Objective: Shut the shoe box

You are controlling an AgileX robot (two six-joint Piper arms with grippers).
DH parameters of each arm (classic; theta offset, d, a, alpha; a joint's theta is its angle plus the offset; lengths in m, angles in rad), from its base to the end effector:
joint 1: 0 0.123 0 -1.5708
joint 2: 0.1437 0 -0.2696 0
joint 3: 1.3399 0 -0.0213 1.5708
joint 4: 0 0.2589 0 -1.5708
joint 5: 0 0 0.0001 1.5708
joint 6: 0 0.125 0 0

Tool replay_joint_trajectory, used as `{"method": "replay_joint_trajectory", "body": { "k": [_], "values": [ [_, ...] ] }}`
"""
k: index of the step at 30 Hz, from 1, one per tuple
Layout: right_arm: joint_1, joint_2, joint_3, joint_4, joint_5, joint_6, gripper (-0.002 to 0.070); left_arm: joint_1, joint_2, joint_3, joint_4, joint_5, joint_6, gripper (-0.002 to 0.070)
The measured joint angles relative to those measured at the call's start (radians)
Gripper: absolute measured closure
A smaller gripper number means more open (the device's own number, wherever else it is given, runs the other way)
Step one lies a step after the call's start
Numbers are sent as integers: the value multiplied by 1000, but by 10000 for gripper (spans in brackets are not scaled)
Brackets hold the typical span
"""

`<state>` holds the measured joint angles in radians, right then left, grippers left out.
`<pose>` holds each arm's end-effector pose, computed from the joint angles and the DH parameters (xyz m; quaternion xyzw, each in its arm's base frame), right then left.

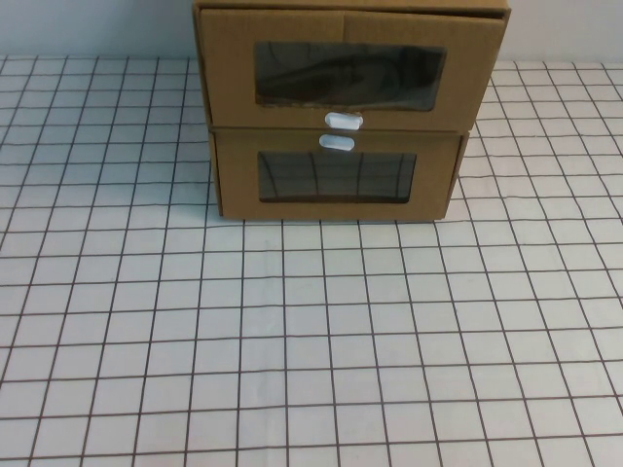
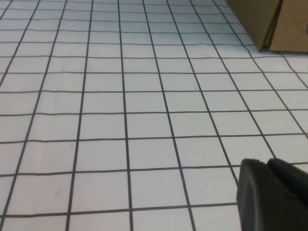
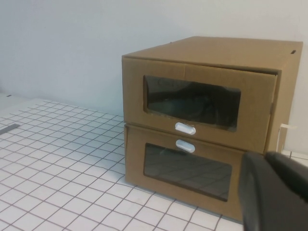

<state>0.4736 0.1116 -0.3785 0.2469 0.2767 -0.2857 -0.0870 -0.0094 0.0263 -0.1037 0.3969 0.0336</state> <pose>0.0842 0.0525 0.3114 -0.1980 0.6467 0.1776 0.7148 0.1071 -0.0144 0.1586 0.0218 0.8117 -0.0597 0.5806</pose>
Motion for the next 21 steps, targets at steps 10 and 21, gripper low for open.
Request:
{"method": "replay_joint_trajectory", "body": {
  "k": [10,21],
  "values": [
    [0,0,0,0,10,0,690,0,0,0,0,0,-1,680],
    [0,0,0,0,14,0,691,0,0,0,0,0,-1,680]
  ]
}}
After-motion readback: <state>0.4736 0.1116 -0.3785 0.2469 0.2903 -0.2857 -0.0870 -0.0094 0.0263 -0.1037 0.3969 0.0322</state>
